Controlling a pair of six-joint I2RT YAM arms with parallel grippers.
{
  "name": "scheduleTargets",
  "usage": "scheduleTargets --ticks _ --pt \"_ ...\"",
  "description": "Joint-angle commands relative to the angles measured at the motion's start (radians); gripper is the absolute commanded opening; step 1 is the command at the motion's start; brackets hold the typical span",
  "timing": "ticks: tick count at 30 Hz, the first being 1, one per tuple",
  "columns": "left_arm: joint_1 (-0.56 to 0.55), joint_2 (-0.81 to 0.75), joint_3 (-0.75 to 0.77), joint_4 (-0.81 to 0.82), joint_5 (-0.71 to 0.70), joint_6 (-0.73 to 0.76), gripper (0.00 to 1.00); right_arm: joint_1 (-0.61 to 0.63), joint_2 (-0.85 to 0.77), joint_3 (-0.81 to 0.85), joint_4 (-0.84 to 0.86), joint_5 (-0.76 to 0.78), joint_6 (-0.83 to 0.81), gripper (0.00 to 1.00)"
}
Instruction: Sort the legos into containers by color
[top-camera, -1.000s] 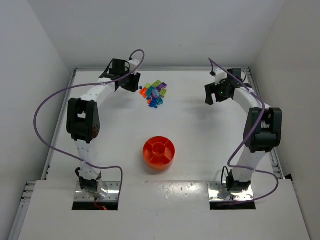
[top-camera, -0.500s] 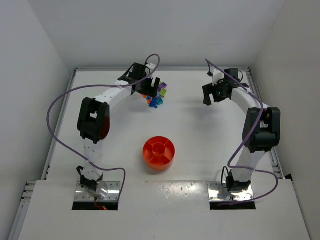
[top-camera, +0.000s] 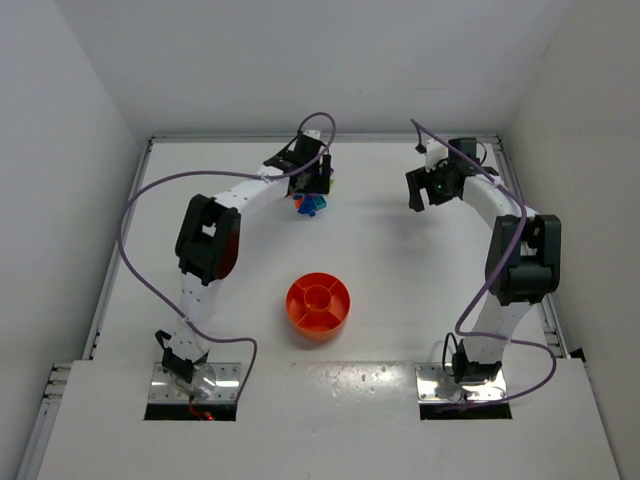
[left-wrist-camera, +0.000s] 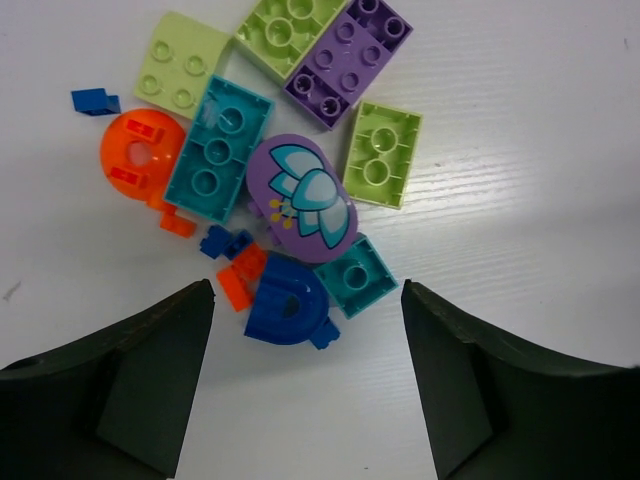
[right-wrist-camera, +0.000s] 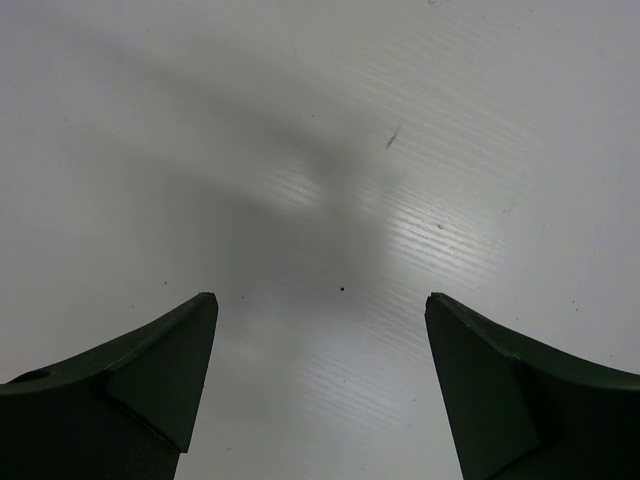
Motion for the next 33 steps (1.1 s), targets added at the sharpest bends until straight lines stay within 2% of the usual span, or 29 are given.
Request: scheduleTargets --ticks 1,12,33 --pt "-0.031 0.026 0.059 0.005 -0.071 -0.064 0.81 0.007 -0.018 0.007 0.030 0.002 -0.008 0.85" --pt "-0.031 0.122 0.166 -0.015 -0.168 -0.082 0.70 0.007 -0.038 -0.030 0.030 0.012 -0.008 0.85" --pt "-0.022 0.191 0.188 -0.015 -0.174 -0.083 0.69 0.007 -0.017 -0.012 0.039 0.032 -0.026 0.86"
